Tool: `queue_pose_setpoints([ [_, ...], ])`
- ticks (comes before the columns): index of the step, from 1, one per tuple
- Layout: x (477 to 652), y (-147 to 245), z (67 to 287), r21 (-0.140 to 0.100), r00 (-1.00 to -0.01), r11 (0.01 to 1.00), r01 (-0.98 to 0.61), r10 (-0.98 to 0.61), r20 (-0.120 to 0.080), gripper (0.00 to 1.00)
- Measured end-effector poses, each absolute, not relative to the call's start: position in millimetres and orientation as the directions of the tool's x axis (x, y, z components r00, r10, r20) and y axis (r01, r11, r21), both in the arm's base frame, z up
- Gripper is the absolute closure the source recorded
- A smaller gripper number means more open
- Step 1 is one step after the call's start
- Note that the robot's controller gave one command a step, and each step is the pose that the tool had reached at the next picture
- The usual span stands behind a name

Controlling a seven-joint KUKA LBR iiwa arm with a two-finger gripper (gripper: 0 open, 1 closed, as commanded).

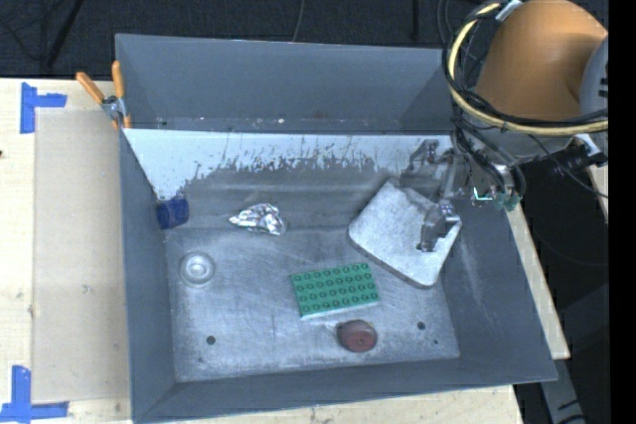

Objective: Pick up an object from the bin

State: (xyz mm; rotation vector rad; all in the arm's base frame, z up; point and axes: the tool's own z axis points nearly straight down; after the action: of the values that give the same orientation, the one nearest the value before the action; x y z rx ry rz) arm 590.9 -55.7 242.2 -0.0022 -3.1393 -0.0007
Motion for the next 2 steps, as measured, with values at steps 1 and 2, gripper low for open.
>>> queue_pose_setpoints([
  [1, 536.6, -1, 74, -0.003, -0.988, 0.988, -0.152, -0.152, -0.019, 0.0],
  [2, 529.9, 24, 100, 0.001, -0.998, 0.998, -0.07, -0.07, -0.002, 0.0],
])
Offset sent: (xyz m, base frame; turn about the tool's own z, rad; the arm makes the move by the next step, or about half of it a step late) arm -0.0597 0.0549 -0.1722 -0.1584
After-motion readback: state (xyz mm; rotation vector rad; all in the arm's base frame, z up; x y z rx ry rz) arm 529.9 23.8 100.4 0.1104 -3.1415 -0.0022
